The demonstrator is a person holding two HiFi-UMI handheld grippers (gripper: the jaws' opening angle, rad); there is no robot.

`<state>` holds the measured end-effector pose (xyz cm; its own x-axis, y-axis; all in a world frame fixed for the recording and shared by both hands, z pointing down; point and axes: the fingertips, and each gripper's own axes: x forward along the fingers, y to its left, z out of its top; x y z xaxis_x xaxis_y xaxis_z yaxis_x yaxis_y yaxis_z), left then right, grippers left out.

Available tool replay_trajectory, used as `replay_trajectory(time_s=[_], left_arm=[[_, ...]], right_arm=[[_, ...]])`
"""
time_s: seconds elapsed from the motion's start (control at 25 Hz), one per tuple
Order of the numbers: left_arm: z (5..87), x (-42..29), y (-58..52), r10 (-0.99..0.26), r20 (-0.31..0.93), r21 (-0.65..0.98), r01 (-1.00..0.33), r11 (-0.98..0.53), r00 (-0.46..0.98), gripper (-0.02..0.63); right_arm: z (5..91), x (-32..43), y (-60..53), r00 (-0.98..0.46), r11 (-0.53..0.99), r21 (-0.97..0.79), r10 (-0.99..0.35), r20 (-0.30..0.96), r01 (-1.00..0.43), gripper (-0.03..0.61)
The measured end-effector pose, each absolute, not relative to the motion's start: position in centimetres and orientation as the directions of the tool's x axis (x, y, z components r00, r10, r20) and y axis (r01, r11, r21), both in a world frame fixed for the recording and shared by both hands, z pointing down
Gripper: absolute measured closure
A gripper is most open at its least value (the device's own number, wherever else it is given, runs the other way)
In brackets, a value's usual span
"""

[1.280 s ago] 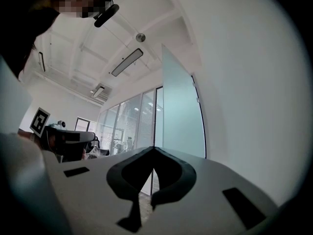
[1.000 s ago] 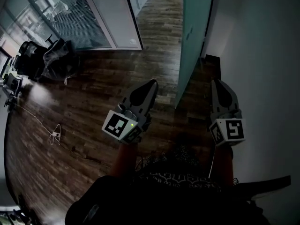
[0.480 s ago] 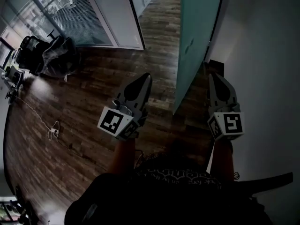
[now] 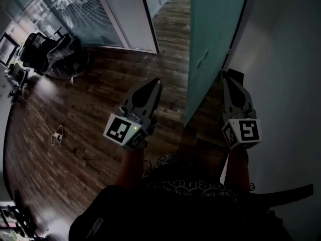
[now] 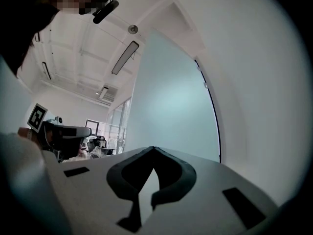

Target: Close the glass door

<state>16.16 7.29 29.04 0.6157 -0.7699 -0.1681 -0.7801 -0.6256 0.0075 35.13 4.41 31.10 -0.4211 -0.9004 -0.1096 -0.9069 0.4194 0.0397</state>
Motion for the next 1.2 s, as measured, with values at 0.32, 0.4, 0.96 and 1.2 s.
replay_trajectory(time_s=[0.32,0.4,0.96,1.2], left_arm=[[28.7,15.6,1.9,-0.767,-0.167,0.01,-0.777,-0.63,0.62,0.612],[28.5,15.5,0.5,-0.766,-0.167,0.015,-0.775,-0.632,0.621,0.612],[29.7,15.0,-1.2,-0.761,-0.154,0.007,-0.769,-0.639,0.631,0.612],[28.9,13.1,-3.1,-0.772,-0.145,0.01,-0.78,-0.626,0.618,0.612]], right_arm=[[31.2,34.1,-0.7,-0.446,0.444,0.046,-0.889,-0.105,-0.895,0.575],[31.2,33.8,-1.8,-0.452,0.449,0.049,-0.887,-0.093,-0.892,0.575],[37.8,29.9,-5.1,-0.673,0.686,0.065,-0.724,0.151,-0.724,0.405],[38.2,28.0,-7.3,-0.707,0.727,0.063,-0.681,0.191,-0.684,0.405]])
